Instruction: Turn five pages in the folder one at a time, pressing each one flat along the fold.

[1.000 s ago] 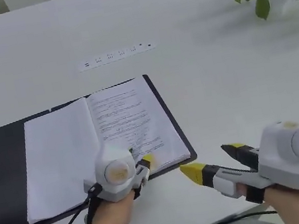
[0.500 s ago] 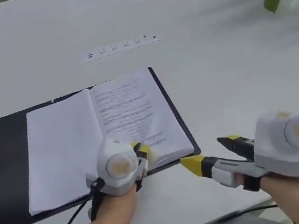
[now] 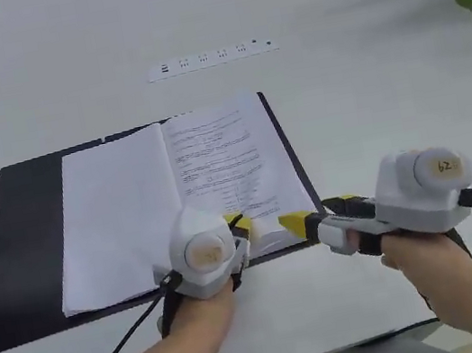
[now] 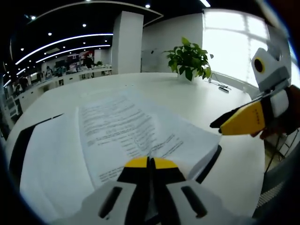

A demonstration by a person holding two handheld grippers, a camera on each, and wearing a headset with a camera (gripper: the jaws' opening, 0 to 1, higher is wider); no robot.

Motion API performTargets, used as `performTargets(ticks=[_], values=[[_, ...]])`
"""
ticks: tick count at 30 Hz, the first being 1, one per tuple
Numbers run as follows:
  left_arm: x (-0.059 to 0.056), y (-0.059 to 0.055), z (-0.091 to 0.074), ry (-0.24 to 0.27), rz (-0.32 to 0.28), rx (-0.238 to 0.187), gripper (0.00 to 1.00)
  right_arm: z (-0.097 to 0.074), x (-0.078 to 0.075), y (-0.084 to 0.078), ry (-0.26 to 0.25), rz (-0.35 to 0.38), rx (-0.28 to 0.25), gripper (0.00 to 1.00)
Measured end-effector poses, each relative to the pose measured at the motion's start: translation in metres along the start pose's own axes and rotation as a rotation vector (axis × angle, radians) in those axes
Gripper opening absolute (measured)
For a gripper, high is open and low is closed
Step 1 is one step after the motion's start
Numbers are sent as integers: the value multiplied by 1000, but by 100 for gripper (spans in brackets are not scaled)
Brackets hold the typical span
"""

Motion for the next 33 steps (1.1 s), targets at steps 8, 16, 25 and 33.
performTargets(ticks=[8,16,25,33], values=[[0,0,0,-2,-4,-1,0,18,-3,-5,15,25,38,42],[0,0,0,-5,-9,-1,0,14,-11,-2,-27,62,16,7],[2,2,1,-11,-40,17,0,14,-8,-1,-29,66,-2,0],[1,3,-2,-18,-136,12,2,10,-9,2,-34,137,-16,0]])
Point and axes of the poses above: the centre of the closed fingertips' face, and the gripper's own axes: z roughly forward along the fingers, x roughly to its left, y roughly out of its top, the point moved 8 cm from there along -z, roughly backward along the fingers, and after that the axes turned 6 degrees about -y, right-handed, at the moved point
